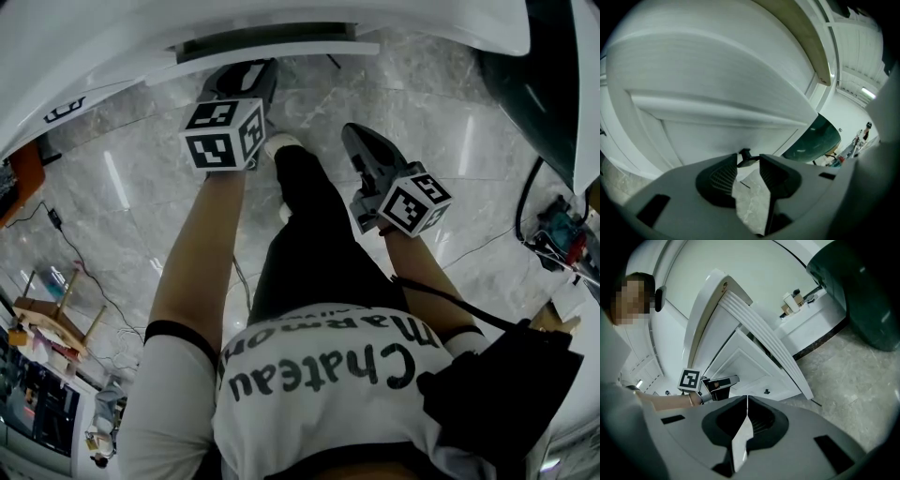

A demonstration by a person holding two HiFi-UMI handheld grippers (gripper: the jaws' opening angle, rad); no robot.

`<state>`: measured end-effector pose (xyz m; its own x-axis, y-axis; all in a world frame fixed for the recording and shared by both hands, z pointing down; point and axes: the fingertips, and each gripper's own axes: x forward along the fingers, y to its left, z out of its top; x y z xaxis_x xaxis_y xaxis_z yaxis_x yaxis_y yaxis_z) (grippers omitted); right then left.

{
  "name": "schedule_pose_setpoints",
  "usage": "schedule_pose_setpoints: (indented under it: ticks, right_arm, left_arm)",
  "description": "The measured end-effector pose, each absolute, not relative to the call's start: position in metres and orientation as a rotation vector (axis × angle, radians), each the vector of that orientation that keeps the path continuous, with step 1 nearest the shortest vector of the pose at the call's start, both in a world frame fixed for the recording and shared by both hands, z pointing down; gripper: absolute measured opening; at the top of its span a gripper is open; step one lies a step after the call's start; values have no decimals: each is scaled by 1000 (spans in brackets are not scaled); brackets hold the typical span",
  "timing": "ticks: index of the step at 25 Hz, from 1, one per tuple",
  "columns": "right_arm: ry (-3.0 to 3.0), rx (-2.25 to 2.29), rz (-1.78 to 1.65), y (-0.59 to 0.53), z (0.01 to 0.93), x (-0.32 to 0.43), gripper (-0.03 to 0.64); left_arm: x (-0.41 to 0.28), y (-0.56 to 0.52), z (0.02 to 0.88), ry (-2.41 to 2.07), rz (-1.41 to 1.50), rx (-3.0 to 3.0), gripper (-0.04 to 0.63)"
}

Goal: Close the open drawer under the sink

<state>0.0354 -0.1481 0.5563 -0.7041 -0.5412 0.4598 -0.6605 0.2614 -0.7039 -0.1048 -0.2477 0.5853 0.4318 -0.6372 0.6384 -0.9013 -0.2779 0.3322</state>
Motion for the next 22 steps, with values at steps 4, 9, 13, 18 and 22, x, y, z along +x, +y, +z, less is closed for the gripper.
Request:
schedule_pose_setpoints:
  ticks: [4,9,13,18,22]
  right_arm:
    - [-2390,1157,1434,-150,557,38,12]
    - [-2389,1177,1439,-154,558,43,12]
    - [-2385,1177,1446,-150,561,43,12]
    - [-2392,1166,1439,-148,563,43,12]
    - [-2400,1162,1436,-153,567,37,12]
  left_arm:
    - [-108,-256,584,-1312,489,2014,143]
    - [-108,-262,583,-1318,485,2017,143]
    - [-110,-265,583,-1331,474,2019,143]
    - [-113,-273,584,-1331,452,2039,143]
    - [-119,-281,585,-1331,438,2049,143]
